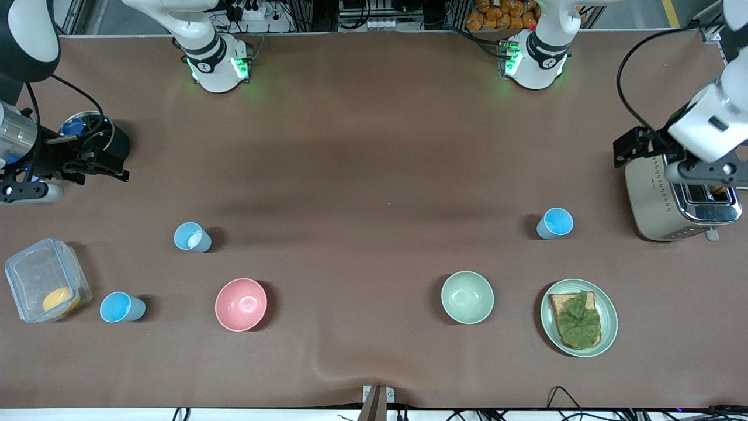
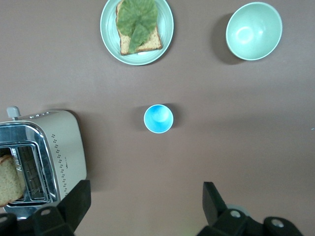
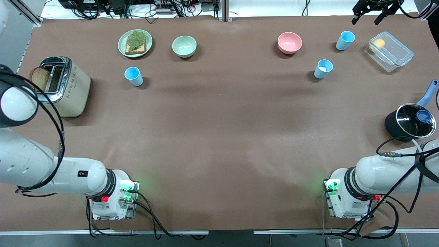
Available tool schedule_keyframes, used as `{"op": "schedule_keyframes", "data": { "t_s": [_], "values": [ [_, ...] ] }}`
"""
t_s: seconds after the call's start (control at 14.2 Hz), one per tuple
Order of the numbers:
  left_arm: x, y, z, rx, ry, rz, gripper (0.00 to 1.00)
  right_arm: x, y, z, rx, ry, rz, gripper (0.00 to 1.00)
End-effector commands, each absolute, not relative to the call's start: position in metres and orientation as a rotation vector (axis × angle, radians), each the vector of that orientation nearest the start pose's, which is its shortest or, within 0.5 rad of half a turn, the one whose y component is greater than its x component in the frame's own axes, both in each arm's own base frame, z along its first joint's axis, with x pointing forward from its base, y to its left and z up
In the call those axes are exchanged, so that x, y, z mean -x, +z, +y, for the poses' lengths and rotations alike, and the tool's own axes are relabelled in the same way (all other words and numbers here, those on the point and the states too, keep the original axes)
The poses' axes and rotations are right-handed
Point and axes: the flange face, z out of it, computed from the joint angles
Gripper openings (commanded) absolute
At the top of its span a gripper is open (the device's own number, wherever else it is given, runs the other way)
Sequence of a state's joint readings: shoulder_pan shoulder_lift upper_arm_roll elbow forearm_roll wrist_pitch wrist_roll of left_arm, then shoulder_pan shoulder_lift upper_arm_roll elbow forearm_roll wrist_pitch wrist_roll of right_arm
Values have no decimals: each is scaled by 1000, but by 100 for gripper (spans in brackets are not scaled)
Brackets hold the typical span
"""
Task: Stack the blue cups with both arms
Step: 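Reach the right gripper and the left gripper toward two blue cups, then grasp a blue cup with each gripper, right and left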
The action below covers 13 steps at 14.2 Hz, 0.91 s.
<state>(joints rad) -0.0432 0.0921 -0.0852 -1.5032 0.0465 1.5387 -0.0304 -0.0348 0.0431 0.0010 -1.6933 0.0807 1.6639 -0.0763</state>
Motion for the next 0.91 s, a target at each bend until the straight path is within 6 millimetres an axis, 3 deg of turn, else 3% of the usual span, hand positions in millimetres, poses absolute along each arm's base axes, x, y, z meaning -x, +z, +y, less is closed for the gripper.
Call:
{"op": "schedule_keyframes", "data": {
  "t_s": [0.0,0.28,0.42,0.63,0.84],
  "values": [
    [-580,607,-61,3105,77,111,100,-570,552,-3,3055,106,-81,100],
    [-594,590,-42,3105,65,60,100,-581,510,39,3083,218,-183,100],
    [-608,563,-27,3105,113,24,100,-585,489,63,3089,269,-183,100],
    [-635,502,-5,3108,186,-29,100,-588,451,104,3177,263,-144,100],
    [-644,425,-8,3102,298,-56,100,-588,401,111,3190,185,-149,100]
  ]
}}
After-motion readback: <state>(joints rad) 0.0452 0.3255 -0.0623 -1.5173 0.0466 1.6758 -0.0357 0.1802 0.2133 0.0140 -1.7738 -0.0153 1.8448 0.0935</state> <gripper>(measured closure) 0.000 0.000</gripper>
